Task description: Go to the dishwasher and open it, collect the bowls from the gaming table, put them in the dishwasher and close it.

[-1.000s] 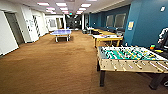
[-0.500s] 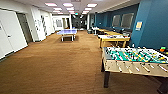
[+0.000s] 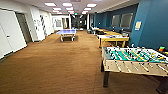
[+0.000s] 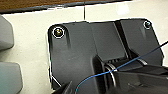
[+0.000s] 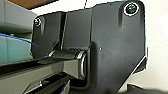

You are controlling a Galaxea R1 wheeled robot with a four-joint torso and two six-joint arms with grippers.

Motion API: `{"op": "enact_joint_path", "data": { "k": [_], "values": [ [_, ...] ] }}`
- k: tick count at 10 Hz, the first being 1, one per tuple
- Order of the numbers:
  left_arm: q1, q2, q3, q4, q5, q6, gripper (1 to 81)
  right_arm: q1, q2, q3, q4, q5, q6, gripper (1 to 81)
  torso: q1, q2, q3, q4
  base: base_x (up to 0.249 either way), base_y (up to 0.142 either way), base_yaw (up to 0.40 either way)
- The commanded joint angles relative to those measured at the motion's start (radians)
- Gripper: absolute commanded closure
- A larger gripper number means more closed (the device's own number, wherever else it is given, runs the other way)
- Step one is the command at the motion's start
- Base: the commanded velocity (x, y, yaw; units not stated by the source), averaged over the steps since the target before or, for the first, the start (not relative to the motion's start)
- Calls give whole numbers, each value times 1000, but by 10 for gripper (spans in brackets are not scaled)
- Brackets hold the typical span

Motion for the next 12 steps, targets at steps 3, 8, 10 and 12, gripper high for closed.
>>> {"op": "enact_joint_path", "data": {
  "k": [3, 8, 10, 12],
  "values": [
    [-47, -5, -4, -8, 50, 3, 10, 49, -7, 5, -3, -63, -3, 10, 0, 0, 0, 0, 0, 0, 0],
    [-49, -4, -4, -8, 49, 1, 10, 44, 8, -9, -5, -63, -3, 10, 0, 0, 0, 0, 0, 0, 0],
    [-49, -5, -4, -9, 49, 3, 10, 44, 13, -14, -6, -62, -3, 10, 0, 0, 0, 0, 0, 0, 0],
    [-49, -5, -4, -9, 49, 3, 10, 44, 14, -14, -5, -63, -3, 10, 0, 0, 0, 0, 36, 0, 0]
  ]
}}
